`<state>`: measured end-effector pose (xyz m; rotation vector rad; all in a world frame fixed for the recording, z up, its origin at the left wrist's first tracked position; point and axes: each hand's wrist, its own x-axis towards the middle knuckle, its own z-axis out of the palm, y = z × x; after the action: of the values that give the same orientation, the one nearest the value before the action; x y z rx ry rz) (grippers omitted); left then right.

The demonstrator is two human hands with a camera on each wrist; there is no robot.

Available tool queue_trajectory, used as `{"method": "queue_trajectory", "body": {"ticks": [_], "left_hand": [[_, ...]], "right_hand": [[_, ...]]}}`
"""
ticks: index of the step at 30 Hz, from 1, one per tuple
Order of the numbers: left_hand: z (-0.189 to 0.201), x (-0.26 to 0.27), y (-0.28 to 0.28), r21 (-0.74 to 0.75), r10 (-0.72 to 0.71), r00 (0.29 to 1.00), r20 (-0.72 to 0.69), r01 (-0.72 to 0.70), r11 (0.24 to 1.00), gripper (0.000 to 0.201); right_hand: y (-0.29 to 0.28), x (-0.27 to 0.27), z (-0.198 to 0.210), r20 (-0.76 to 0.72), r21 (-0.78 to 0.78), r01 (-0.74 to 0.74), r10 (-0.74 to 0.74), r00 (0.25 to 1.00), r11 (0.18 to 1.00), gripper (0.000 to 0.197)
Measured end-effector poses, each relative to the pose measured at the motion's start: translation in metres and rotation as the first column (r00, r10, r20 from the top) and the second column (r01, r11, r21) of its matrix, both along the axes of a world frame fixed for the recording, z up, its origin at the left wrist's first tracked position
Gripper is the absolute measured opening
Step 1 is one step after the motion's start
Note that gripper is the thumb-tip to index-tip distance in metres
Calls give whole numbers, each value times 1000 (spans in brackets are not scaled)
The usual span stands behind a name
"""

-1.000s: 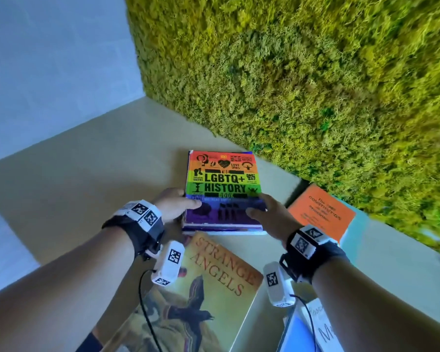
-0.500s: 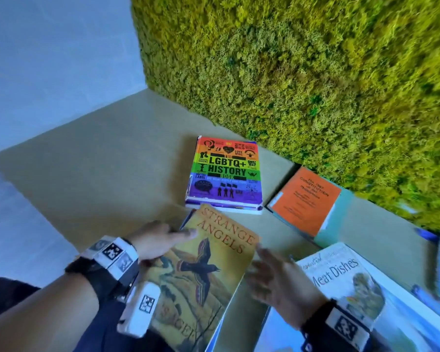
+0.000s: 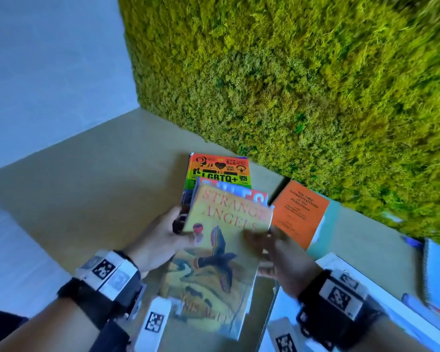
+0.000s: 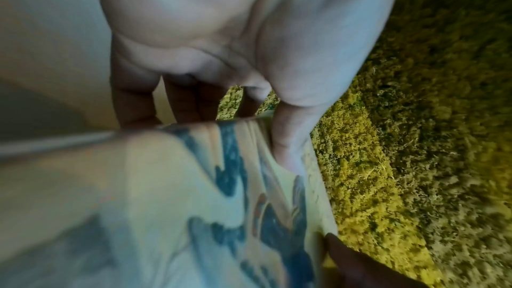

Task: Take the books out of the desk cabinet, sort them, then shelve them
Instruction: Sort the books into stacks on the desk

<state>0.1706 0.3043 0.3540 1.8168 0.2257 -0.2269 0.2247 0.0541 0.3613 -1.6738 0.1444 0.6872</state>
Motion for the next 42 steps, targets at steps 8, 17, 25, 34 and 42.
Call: {"method": "queue_trajectory", "body": {"ticks": [8, 17, 25, 34, 42], "left_hand": [[18, 129, 28, 231, 128, 992, -22, -120, 966, 79], [-11, 156, 42, 292, 107, 979, -172, -53, 955, 54], [-6, 110, 24, 92, 143, 954, -263, -122, 988, 60], [-20, 31, 36, 64, 64, 927, -370, -43, 997, 61], [2, -10, 5, 679, 58, 991, -121, 41, 733, 59]], "right_hand": [[52, 120, 40, 229, -41, 69, -58, 972, 997, 18], [56, 139, -21, 251, -428, -132, 258, 933, 894, 54], [46, 103, -66, 226, -367, -130, 224, 948, 921, 114], [23, -5, -71, 200, -335, -226, 304, 931, 915, 95], [-18, -73, -55, 188, -250, -317, 367, 911, 915, 61]]}}
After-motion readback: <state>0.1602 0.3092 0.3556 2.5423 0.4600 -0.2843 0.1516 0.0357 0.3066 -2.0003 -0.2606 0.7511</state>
